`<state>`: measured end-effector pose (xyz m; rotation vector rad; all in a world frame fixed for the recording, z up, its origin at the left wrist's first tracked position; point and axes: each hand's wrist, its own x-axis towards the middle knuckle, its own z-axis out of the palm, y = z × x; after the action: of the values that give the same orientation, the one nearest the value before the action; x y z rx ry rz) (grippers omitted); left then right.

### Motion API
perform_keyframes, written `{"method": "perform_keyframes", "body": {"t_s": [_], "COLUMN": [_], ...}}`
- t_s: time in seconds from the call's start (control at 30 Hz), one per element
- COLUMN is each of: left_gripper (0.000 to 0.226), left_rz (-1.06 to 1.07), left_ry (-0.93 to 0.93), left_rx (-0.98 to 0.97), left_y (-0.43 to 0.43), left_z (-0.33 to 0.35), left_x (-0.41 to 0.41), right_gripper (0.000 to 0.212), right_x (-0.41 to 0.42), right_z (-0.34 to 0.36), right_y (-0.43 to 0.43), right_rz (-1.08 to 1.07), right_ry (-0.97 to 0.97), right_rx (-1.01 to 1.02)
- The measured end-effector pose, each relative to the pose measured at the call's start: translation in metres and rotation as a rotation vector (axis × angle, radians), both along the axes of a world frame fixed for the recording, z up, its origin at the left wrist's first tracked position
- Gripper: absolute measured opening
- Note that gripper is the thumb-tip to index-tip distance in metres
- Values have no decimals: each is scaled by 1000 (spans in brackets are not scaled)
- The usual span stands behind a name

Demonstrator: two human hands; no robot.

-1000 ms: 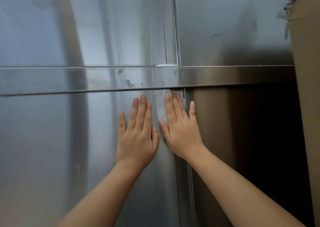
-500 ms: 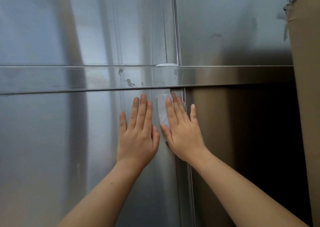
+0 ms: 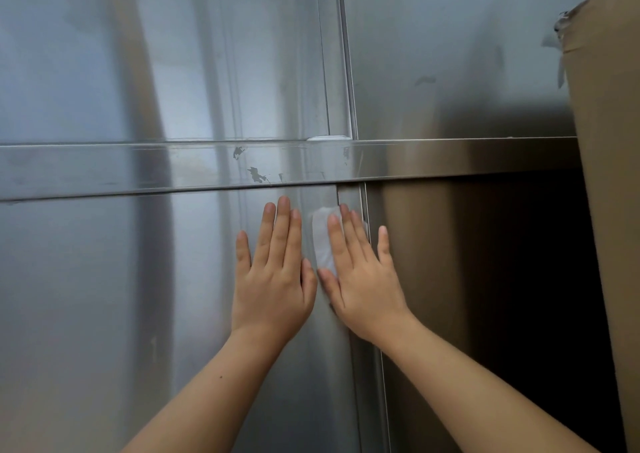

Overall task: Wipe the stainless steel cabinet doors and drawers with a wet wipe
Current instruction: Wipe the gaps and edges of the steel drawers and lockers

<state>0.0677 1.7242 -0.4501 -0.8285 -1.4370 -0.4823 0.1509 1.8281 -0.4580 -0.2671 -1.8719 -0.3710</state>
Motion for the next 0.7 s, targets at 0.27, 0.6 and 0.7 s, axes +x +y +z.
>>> {"method": "perform_keyframes", "body": {"t_s": [0.27,0.6,0.7], "left_gripper": [58,58,59], "left_rz": [-8,1,-4], "left_ry": [-6,-10,-9], "left_rx": [-7,-41,-62], "left_y": [-1,-3,-2], "left_z": [1,-53,-73], "left_x": [0,-3,-3], "right_gripper": [62,62,62], "right_x": [-7,-5,-5], "right_z": [23,-6,-18], "right_y": [1,2,1], "right_rz": [33,62,72], "right_ry": [-39,-64,-49], "right_rx": [-67,-92,-88]}}
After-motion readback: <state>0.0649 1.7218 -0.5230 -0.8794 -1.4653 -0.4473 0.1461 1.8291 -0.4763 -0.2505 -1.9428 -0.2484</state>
